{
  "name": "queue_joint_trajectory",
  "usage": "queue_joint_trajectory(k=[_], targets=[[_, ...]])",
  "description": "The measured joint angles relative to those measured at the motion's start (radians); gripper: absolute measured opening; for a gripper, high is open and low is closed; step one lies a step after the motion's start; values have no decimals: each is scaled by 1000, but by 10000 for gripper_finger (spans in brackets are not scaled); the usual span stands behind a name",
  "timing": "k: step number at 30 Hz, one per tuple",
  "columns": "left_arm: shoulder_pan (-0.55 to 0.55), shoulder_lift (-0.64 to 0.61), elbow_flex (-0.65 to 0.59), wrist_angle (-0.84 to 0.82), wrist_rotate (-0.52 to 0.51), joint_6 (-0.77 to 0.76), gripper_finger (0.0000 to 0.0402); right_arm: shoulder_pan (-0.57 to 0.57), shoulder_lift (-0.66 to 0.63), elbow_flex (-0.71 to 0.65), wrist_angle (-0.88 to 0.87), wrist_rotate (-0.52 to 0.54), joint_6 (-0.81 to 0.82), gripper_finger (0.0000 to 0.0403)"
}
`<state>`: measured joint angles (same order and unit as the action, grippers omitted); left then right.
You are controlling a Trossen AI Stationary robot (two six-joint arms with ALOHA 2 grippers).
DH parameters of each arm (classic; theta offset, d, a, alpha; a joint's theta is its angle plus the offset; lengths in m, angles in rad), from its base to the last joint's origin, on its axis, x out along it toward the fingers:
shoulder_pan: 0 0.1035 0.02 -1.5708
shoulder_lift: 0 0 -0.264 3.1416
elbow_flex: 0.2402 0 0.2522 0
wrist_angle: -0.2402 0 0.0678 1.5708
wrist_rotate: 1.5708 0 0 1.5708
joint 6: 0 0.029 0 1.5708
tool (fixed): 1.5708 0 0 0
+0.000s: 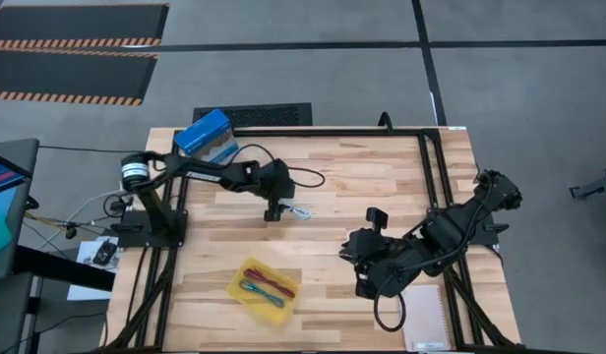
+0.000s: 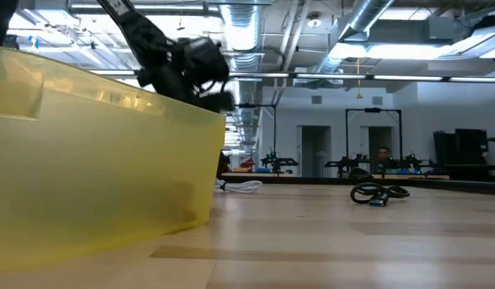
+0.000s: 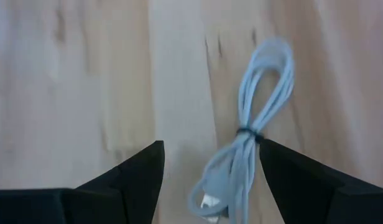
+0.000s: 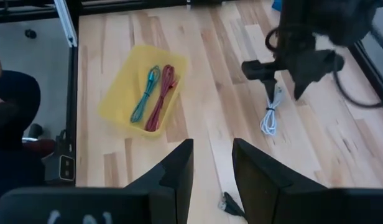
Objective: Pick and place USB-C Cables
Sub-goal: Put the white charger cable into the yellow transparent bin
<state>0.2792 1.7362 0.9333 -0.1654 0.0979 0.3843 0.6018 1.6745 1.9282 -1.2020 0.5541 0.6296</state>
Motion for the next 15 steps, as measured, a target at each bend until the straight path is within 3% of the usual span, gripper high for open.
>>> queue_joint_trajectory(k=[8, 11, 15], targets=[[11, 93, 5, -16, 22, -23, 241, 0, 0, -10, 7, 1, 2, 133], [8, 103, 6, -34, 5, -39, 207, 0, 0, -29, 12, 2, 2, 133], [6, 103, 5, -40, 7, -69, 124, -3, 0, -54, 12, 5, 28, 133]])
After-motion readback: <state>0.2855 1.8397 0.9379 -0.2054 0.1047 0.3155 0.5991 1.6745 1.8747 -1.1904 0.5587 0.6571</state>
